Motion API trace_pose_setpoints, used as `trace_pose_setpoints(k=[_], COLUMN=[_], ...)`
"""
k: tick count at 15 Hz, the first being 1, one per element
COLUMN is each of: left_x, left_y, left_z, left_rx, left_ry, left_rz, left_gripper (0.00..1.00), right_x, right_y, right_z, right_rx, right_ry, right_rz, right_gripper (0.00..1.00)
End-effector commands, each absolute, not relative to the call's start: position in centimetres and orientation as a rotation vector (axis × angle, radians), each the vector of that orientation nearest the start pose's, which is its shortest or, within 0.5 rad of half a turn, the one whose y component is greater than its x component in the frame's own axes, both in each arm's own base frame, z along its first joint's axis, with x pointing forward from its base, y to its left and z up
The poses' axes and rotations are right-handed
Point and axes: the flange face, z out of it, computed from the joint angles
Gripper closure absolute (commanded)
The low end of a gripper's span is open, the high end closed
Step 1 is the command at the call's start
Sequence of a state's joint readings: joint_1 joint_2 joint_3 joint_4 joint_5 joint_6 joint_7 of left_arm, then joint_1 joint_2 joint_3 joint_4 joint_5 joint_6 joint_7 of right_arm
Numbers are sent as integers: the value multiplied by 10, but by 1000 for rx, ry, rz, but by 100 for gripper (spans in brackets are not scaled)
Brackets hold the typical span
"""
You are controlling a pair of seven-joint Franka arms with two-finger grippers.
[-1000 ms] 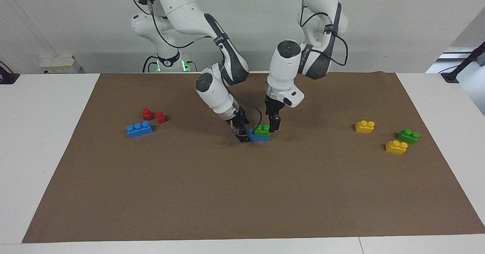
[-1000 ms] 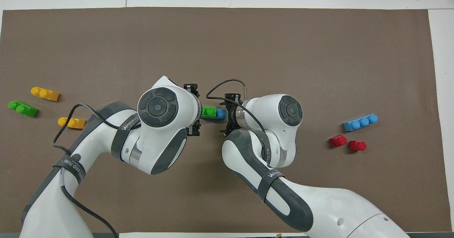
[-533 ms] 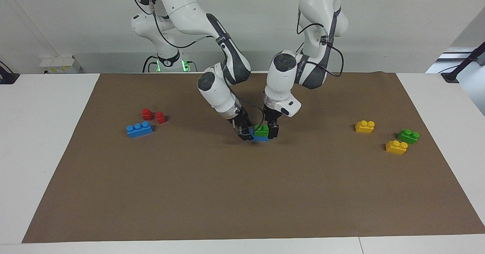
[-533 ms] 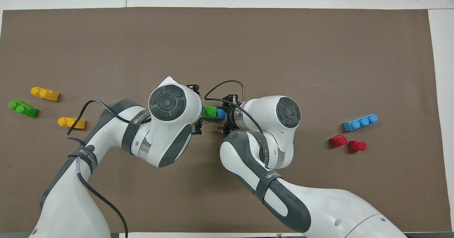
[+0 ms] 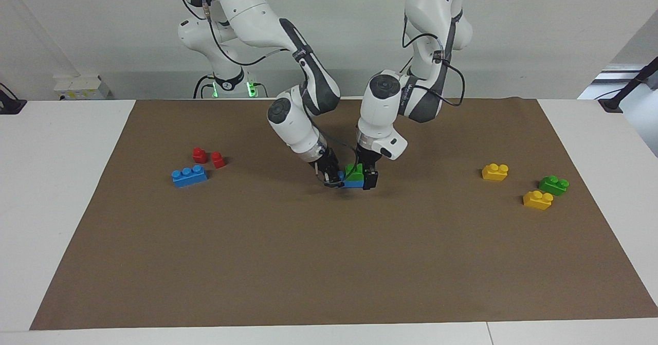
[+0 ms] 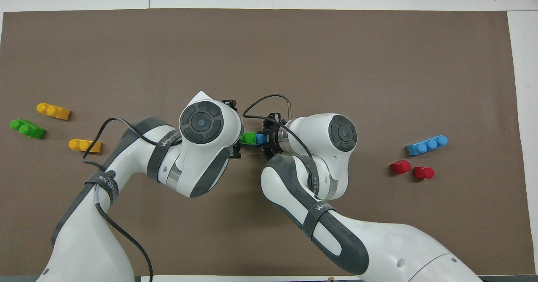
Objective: Remove green block with left arm and hold with right
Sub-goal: 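Close the left gripper on green while the right gripper closes on blue, then pull the left gripper away from the right gripper to separate the bricks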
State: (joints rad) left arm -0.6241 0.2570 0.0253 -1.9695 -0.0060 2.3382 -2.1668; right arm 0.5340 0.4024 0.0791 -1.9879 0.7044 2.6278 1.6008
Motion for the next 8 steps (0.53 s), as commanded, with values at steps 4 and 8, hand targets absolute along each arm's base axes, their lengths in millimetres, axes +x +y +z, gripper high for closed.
trace_pose_setpoints(k=[4,8], left_x=[504,502], left_y=[-358,-359], left_z=[350,354], left_rx=[-2331,-2352], left_ry=[-2271,-2256], left_rz=[-100,-109], left_gripper=[100,100], right_x=[525,525], right_y=[346,346], right_z=[277,277], right_rx=[-1891,-1889], right_ry=[1930,1931], right_rz=[407,408], right_gripper=[100,100])
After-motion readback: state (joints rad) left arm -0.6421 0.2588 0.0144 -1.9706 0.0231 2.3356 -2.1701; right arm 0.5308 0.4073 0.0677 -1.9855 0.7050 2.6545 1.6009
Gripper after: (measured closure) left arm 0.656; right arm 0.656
